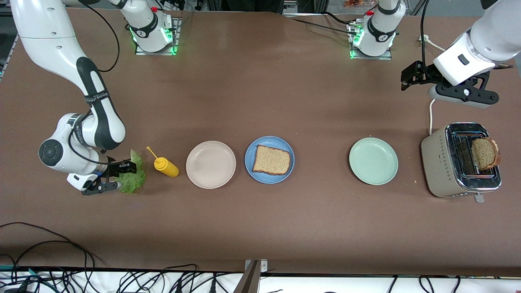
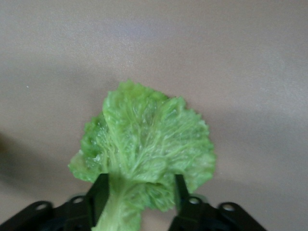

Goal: Make sandwich in blue plate with both arms
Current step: 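Lower the right gripper onto the lettuce leaf while the left gripper withdraws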

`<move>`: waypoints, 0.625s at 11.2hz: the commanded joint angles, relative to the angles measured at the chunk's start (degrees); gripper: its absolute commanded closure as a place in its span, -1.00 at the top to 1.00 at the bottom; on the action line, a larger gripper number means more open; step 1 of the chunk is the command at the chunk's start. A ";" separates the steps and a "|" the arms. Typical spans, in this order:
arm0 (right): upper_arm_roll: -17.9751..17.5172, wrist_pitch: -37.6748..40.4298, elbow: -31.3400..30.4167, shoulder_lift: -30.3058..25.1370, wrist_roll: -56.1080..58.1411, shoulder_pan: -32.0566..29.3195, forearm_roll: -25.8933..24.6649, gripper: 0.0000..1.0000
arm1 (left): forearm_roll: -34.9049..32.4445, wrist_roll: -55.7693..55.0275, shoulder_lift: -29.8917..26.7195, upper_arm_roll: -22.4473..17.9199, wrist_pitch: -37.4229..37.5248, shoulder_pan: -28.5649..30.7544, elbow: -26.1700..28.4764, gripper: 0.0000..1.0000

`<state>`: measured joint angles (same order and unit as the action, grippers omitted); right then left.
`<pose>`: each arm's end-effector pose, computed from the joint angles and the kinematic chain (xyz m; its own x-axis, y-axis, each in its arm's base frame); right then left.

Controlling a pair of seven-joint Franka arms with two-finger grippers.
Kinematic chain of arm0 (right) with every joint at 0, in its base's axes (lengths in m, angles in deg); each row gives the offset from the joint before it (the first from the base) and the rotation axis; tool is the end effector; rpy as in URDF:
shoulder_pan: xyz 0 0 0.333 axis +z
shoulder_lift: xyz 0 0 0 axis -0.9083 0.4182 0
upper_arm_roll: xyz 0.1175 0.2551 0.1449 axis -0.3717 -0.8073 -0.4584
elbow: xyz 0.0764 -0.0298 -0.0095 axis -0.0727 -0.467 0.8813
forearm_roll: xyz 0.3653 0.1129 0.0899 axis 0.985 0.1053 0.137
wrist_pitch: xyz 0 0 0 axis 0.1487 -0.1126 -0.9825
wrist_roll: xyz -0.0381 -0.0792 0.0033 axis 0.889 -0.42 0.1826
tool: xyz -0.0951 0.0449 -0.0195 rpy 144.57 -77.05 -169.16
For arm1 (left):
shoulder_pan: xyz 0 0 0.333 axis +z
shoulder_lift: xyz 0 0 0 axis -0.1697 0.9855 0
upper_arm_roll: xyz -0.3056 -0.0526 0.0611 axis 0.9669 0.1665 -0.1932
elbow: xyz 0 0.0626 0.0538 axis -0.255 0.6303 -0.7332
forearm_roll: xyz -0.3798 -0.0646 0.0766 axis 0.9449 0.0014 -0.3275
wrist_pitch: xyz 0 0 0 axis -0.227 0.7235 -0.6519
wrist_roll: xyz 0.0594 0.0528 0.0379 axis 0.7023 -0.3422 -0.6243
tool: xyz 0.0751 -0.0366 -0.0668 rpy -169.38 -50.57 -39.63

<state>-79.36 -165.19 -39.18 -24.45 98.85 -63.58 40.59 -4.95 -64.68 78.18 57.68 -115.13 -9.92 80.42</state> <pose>0.6681 -0.0126 0.1982 0.9721 0.2331 -0.0271 0.2316 -0.9715 -0.0496 0.5323 -0.0940 0.6024 0.9776 -0.1752 -0.1168 -0.1717 -0.9843 0.0397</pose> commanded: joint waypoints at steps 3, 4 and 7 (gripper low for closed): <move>-0.49 -4.31 -3.25 -1.09 2.63 -0.47 0.95 0.33 | 0.58 -0.41 -0.03 -0.35 0.13 0.15 -0.77 1.00; -0.49 -4.67 -3.26 -0.91 2.72 -0.47 0.95 0.32 | 0.58 -0.33 0.06 -0.44 0.13 0.59 -0.86 1.00; -0.49 -6.68 -3.26 -0.21 6.14 -0.47 0.95 -0.29 | 0.41 -0.24 0.06 -0.44 0.13 1.30 -0.86 1.00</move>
<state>-79.40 -168.91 -40.77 -24.43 101.27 -63.59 40.60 -4.95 -64.83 78.19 57.23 -115.15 -9.18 80.33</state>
